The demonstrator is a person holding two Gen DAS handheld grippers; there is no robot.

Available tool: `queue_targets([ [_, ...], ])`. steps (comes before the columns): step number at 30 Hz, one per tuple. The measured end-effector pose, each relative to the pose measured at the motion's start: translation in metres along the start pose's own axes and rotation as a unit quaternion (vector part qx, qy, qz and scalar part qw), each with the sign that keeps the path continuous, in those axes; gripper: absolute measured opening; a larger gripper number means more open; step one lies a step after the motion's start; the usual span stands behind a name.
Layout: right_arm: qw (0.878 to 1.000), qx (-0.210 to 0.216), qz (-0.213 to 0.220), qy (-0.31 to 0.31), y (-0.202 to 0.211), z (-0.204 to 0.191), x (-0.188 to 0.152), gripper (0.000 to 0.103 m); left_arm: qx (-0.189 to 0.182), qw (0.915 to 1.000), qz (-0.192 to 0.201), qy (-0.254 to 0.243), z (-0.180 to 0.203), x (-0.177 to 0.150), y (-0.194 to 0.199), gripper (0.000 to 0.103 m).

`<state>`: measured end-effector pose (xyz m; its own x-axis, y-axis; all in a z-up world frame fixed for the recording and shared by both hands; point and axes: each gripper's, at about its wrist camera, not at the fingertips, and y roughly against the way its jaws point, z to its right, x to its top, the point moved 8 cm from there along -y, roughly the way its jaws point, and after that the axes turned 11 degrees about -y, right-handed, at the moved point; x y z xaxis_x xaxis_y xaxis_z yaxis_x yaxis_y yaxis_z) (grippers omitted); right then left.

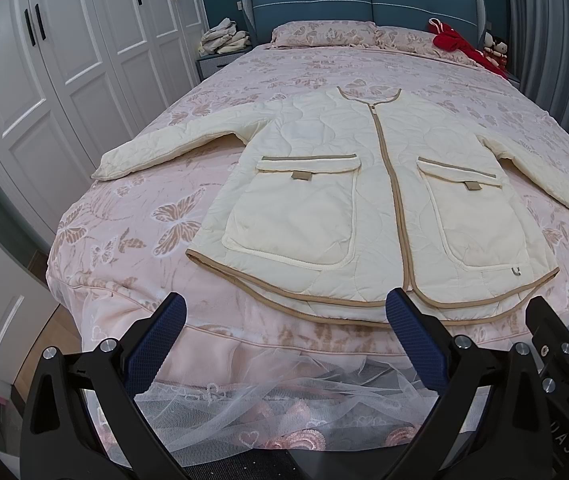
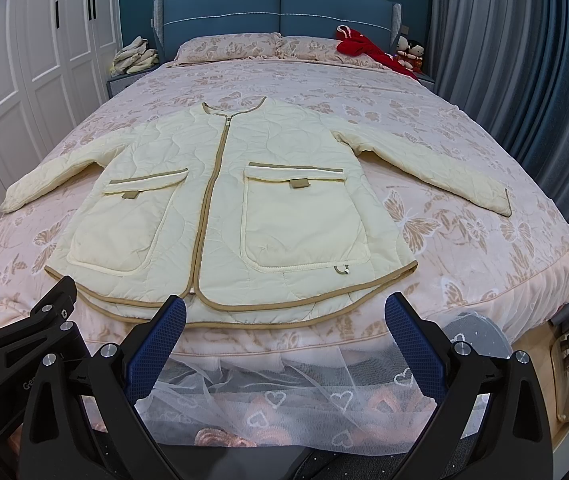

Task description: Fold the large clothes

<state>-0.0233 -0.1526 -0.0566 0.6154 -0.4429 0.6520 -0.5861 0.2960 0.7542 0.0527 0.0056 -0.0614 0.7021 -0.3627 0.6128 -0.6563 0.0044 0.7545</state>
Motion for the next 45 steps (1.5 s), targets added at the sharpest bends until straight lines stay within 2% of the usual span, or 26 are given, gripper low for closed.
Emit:
queue_targets([
  [22, 1.000, 0.000, -0.001, -0.001, -0.001, 0.001, -0.001, 0.098, 0.001, 1.0000, -0.001, -0.001, 0.000, 0.000, 0.000, 0.097],
  [27, 1.000, 0.012, -0.015, -0.007, -0.003, -0.001, -0.005, 0.098, -0.003, 1.0000, -0.007, 0.002, -0.005, -0.008, -0.001, 0.098],
  [30, 0.999, 0.034, -0.033, -0.022, -0.010, 0.001, -0.009, 0.098, -0.018, 0.9997, -0.018, 0.005, -0.004, -0.013, -0.005, 0.098],
  [32, 0.997, 0.044, -0.041, -0.038, -0.015, 0.007, -0.010, 0.098, -0.047, 0.9986, -0.026, 0.001, 0.003, -0.017, -0.008, 0.098],
  [37, 0.996, 0.034, -0.047, -0.070, -0.031, 0.038, 0.001, 0.098, -0.056, 0.9981, -0.013, -0.022, 0.016, -0.015, -0.002, 0.098],
  [40, 0.994, 0.014, -0.040, -0.102, -0.045, 0.076, 0.022, 0.098, -0.076, 0.9969, 0.002, -0.018, 0.020, -0.013, 0.000, 0.098],
  [42, 0.992, -0.002, -0.035, -0.122, -0.057, 0.105, 0.038, 0.098, -0.087, 0.9961, -0.004, -0.014, 0.021, -0.013, -0.004, 0.098],
  [45, 0.985, -0.020, -0.035, -0.170, -0.082, 0.158, 0.068, 0.098, -0.065, 0.9969, -0.031, -0.031, 0.021, -0.009, -0.020, 0.098],
])
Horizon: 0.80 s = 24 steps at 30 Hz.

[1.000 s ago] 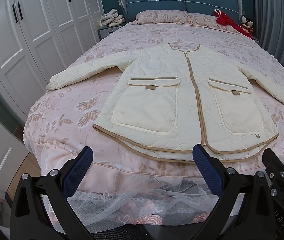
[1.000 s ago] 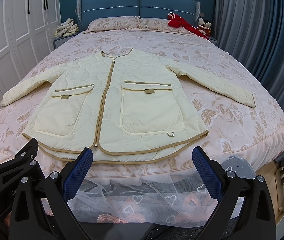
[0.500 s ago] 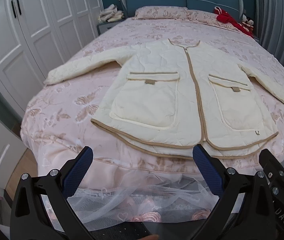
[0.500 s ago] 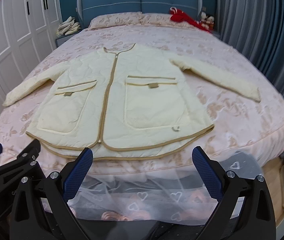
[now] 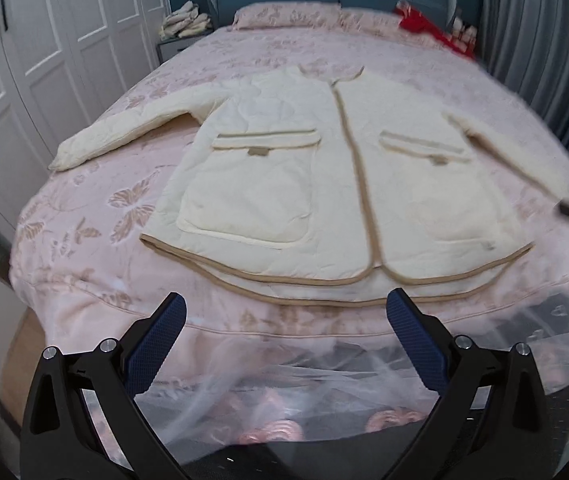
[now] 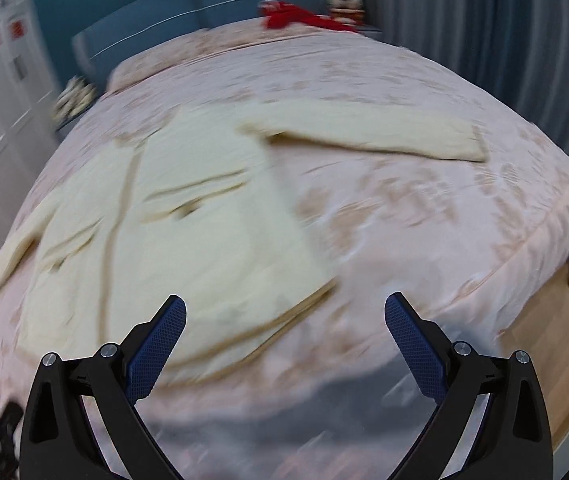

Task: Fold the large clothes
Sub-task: 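Reach the right tool to the jacket's front edge and grasp it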

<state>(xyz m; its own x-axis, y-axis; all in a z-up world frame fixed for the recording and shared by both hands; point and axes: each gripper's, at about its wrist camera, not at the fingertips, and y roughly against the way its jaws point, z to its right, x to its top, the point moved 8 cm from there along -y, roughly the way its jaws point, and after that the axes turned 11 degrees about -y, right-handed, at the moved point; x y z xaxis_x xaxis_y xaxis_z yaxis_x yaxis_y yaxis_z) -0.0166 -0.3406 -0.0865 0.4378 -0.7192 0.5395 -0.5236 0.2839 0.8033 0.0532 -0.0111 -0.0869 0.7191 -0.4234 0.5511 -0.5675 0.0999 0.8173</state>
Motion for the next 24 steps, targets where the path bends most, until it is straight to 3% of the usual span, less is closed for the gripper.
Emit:
queue_targets([
  [6, 0.992, -0.022, 0.011, -0.126, -0.059, 0.091, 0.095, 0.098, 0.016, 0.9992, -0.024, 0.026, -0.014, 0.033, -0.039, 0.098],
  [10, 0.986, -0.048, 0.019, -0.160, -0.105, 0.139, 0.146, 0.098, 0.061, 0.9978, -0.011, 0.024, -0.029, 0.077, -0.064, 0.098],
  [18, 0.971, -0.097, 0.026, -0.217, -0.172, 0.211, 0.203, 0.097, 0.100, 0.9921, -0.026, 0.072, -0.054, 0.129, -0.115, 0.098],
  [21, 0.965, -0.097, 0.014, -0.242, -0.193, 0.227, 0.210, 0.086, 0.105, 0.9917, -0.029, 0.069, -0.054, 0.135, -0.126, 0.098],
  [24, 0.964, -0.081, -0.003, -0.252, -0.208, 0.226, 0.211, 0.067, 0.106, 0.9916, -0.035, 0.065, -0.054, 0.139, -0.138, 0.098],
])
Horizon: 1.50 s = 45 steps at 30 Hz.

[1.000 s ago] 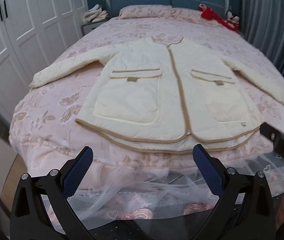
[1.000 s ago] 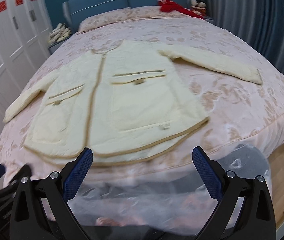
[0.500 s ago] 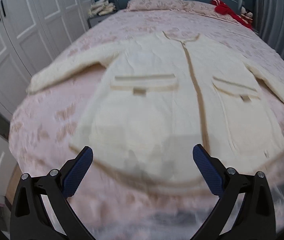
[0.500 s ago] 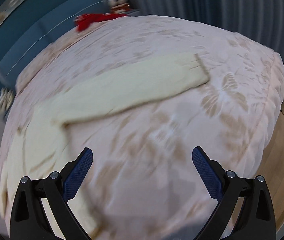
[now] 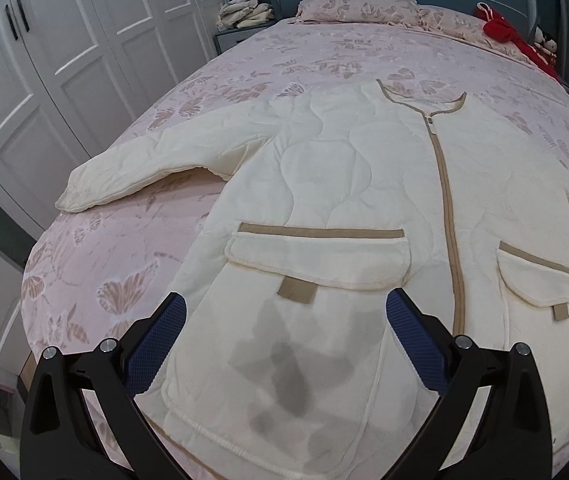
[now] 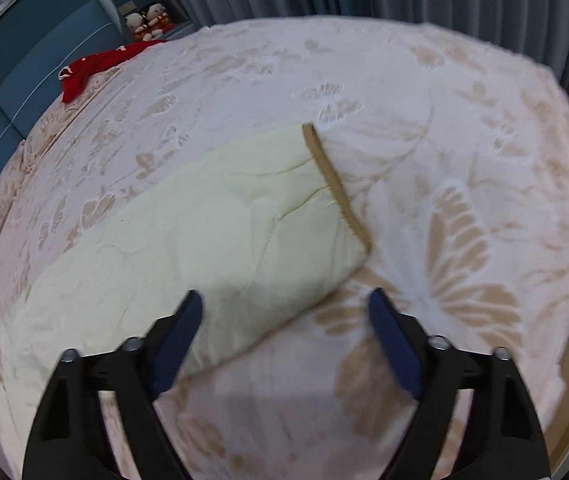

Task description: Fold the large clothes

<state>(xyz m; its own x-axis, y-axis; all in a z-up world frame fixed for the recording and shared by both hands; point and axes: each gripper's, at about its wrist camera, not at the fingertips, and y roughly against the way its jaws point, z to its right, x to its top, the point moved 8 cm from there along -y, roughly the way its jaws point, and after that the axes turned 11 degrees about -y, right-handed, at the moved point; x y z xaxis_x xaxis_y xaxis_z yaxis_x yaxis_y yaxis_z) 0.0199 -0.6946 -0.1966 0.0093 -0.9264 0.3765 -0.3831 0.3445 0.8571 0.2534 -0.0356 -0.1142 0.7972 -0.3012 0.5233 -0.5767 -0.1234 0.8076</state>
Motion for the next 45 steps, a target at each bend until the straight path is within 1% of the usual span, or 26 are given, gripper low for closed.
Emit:
queue_targets([
  [1, 1.000, -0.004, 0.002, 0.005, -0.002, -0.005, -0.001, 0.064, -0.001, 1.0000, -0.003, 0.000, 0.001, 0.000, -0.004, 0.098],
  [3, 1.000, -0.001, 0.012, 0.019, -0.002, -0.017, 0.000, 0.050, -0.003, 1.0000, -0.007, 0.002, 0.001, 0.000, -0.009, 0.098],
  [4, 1.000, 0.005, 0.010, 0.027, -0.002, -0.027, -0.002, 0.029, -0.003, 0.9999, -0.009, 0.003, 0.000, -0.001, -0.011, 0.098],
  [5, 0.999, 0.011, 0.010, 0.029, 0.001, -0.035, -0.004, 0.015, -0.004, 0.9999, -0.010, 0.005, -0.001, -0.001, -0.013, 0.098],
  [8, 0.997, 0.064, 0.024, 0.040, 0.025, -0.074, -0.006, 0.011, -0.001, 0.9999, -0.011, 0.009, -0.010, -0.002, -0.018, 0.098],
  [11, 0.986, 0.130, 0.043, 0.100, 0.072, -0.143, -0.024, 0.011, 0.002, 0.9997, -0.013, 0.019, -0.023, -0.004, -0.024, 0.098],
  [13, 0.971, 0.178, 0.047, 0.156, 0.107, -0.198, -0.052, 0.011, 0.003, 0.9994, -0.015, 0.031, -0.034, -0.006, -0.028, 0.098],
  [15, 0.947, 0.231, 0.037, 0.221, 0.142, -0.261, -0.096, 0.011, 0.003, 0.9988, -0.018, 0.045, -0.045, -0.009, -0.031, 0.098],
  [16, 0.938, 0.247, 0.031, 0.242, 0.152, -0.280, -0.114, 0.011, 0.002, 0.9983, -0.019, 0.055, -0.052, -0.011, -0.032, 0.098],
  [19, 0.897, 0.309, -0.015, 0.316, 0.180, -0.355, -0.204, 0.011, -0.001, 0.9970, -0.020, 0.075, -0.069, -0.015, -0.034, 0.098],
  [20, 0.888, 0.319, -0.027, 0.331, 0.182, -0.370, -0.227, 0.011, -0.004, 0.9965, -0.020, 0.082, -0.075, -0.017, -0.035, 0.098],
  [22, 0.862, 0.337, -0.058, 0.374, 0.184, -0.404, -0.292, 0.011, -0.009, 0.9953, -0.022, 0.094, -0.087, -0.020, -0.038, 0.098],
  [25, 0.834, 0.341, -0.107, 0.420, 0.174, -0.433, -0.378, 0.011, -0.013, 0.9935, -0.023, 0.110, -0.104, -0.023, -0.042, 0.098],
  [29, 0.807, 0.315, -0.155, 0.475, 0.148, -0.445, -0.472, 0.013, -0.020, 0.9904, -0.023, 0.134, -0.125, -0.025, -0.048, 0.098],
  [31, 0.793, 0.296, -0.171, 0.505, 0.134, -0.438, -0.507, 0.019, -0.022, 0.9897, -0.024, 0.140, -0.132, -0.026, -0.052, 0.098],
  [32, 0.787, 0.287, -0.179, 0.516, 0.131, -0.433, -0.520, 0.025, -0.027, 0.9892, -0.025, 0.142, -0.134, -0.025, -0.055, 0.098],
  [34, 0.777, 0.290, -0.185, 0.527, 0.142, -0.423, -0.536, 0.031, -0.041, 0.9878, -0.028, 0.147, -0.135, -0.023, -0.059, 0.098],
  [35, 0.777, 0.299, -0.181, 0.524, 0.152, -0.417, -0.534, 0.037, -0.046, 0.9872, -0.028, 0.150, -0.135, -0.022, -0.060, 0.098],
  [36, 0.781, 0.307, -0.174, 0.516, 0.161, -0.409, -0.526, 0.043, -0.055, 0.9863, -0.027, 0.153, -0.134, -0.020, -0.061, 0.098],
  [37, 0.789, 0.315, -0.162, 0.502, 0.171, -0.397, -0.509, 0.056, -0.067, 0.9849, -0.024, 0.158, -0.131, -0.015, -0.063, 0.098],
  [38, 0.797, 0.316, -0.151, 0.493, 0.177, -0.389, -0.498, 0.060, -0.079, 0.9834, -0.022, 0.162, -0.127, -0.009, -0.064, 0.098],
  [39, 0.809, 0.310, -0.136, 0.480, 0.180, -0.375, -0.483, 0.060, -0.094, 0.9816, -0.020, 0.165, -0.121, -0.003, -0.065, 0.098],
  [41, 0.842, 0.277, -0.118, 0.448, 0.171, -0.341, -0.444, 0.060, -0.123, 0.9771, -0.020, 0.173, -0.107, 0.008, -0.069, 0.098],
  [42, 0.854, 0.265, -0.116, 0.433, 0.164, -0.327, -0.429, 0.060, -0.148, 0.9721, -0.022, 0.181, -0.095, 0.016, -0.072, 0.098],
  [44, 0.889, 0.234, -0.122, 0.376, 0.142, -0.290, -0.385, 0.060, -0.185, 0.9634, -0.023, 0.192, -0.075, 0.028, -0.078, 0.098],
  [45, 0.899, 0.223, -0.125, 0.355, 0.133, -0.280, -0.371, 0.060, -0.195, 0.9607, -0.027, 0.196, -0.068, 0.032, -0.081, 0.098],
])
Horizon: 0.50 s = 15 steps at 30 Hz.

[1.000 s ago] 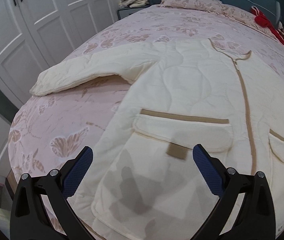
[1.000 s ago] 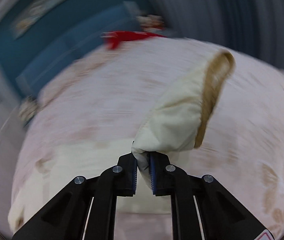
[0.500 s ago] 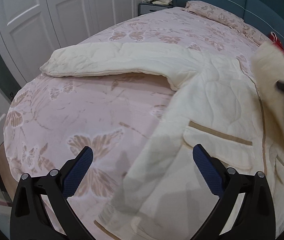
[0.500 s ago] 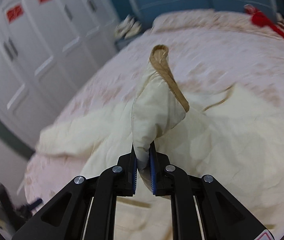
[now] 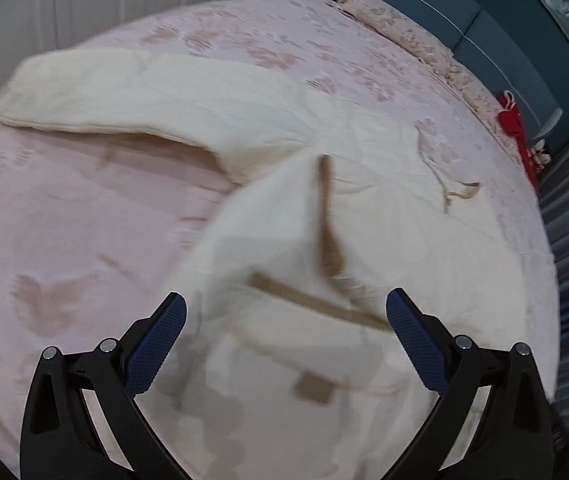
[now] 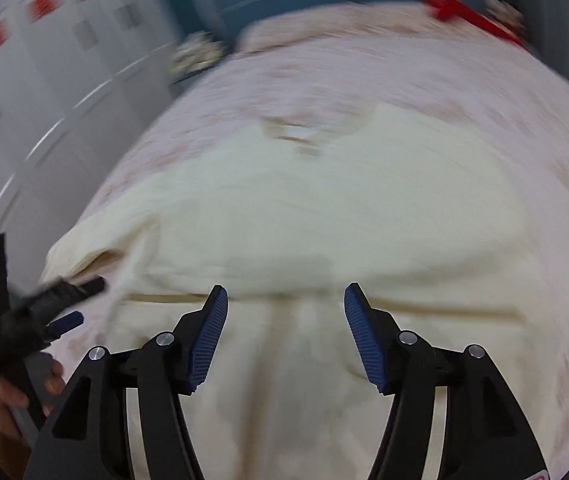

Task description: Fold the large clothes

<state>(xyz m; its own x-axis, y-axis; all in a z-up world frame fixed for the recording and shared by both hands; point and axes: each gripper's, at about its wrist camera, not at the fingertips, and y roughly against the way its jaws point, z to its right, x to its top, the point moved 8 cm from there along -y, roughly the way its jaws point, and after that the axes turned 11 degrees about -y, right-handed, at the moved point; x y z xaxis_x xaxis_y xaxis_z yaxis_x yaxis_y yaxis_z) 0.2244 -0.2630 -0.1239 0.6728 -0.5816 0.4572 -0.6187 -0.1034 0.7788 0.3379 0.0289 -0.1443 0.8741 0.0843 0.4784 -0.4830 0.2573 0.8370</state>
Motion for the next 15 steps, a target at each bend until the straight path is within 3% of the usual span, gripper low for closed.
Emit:
queue_targets([
  [4, 0.990, 0.009, 0.010, -0.141, -0.001, 0.089, 0.028, 0.060, -0.043, 0.9979, -0.039, 0.031, 0.027, 0.002, -0.039, 0.097],
  [6, 0.981, 0.025, 0.011, -0.193, -0.009, 0.114, 0.040, 0.060, -0.042, 0.9970, -0.046, 0.046, 0.031, 0.005, -0.051, 0.085],
  [8, 0.974, 0.037, 0.014, -0.224, -0.020, 0.129, 0.052, 0.061, -0.037, 0.9974, -0.048, 0.038, 0.033, 0.008, -0.055, 0.058],
  [9, 0.973, 0.037, 0.015, -0.228, -0.023, 0.129, 0.060, 0.061, -0.039, 0.9976, -0.049, 0.030, 0.036, 0.013, -0.057, 0.050],
  [10, 0.972, 0.044, 0.016, -0.232, -0.030, 0.131, 0.067, 0.060, -0.037, 0.9978, -0.049, 0.026, 0.037, 0.017, -0.057, 0.031],
  [11, 0.970, 0.050, 0.017, -0.237, -0.036, 0.131, 0.071, 0.057, -0.030, 0.9982, -0.048, 0.018, 0.036, 0.023, -0.057, 0.013],
  [13, 0.964, 0.067, 0.012, -0.256, -0.048, 0.134, 0.079, 0.047, -0.034, 0.9989, -0.033, -0.002, 0.041, 0.039, -0.052, 0.008],
  [15, 0.960, 0.072, 0.003, -0.271, -0.062, 0.136, 0.088, 0.023, -0.032, 0.9991, -0.011, -0.025, 0.045, 0.057, -0.043, 0.007],
])
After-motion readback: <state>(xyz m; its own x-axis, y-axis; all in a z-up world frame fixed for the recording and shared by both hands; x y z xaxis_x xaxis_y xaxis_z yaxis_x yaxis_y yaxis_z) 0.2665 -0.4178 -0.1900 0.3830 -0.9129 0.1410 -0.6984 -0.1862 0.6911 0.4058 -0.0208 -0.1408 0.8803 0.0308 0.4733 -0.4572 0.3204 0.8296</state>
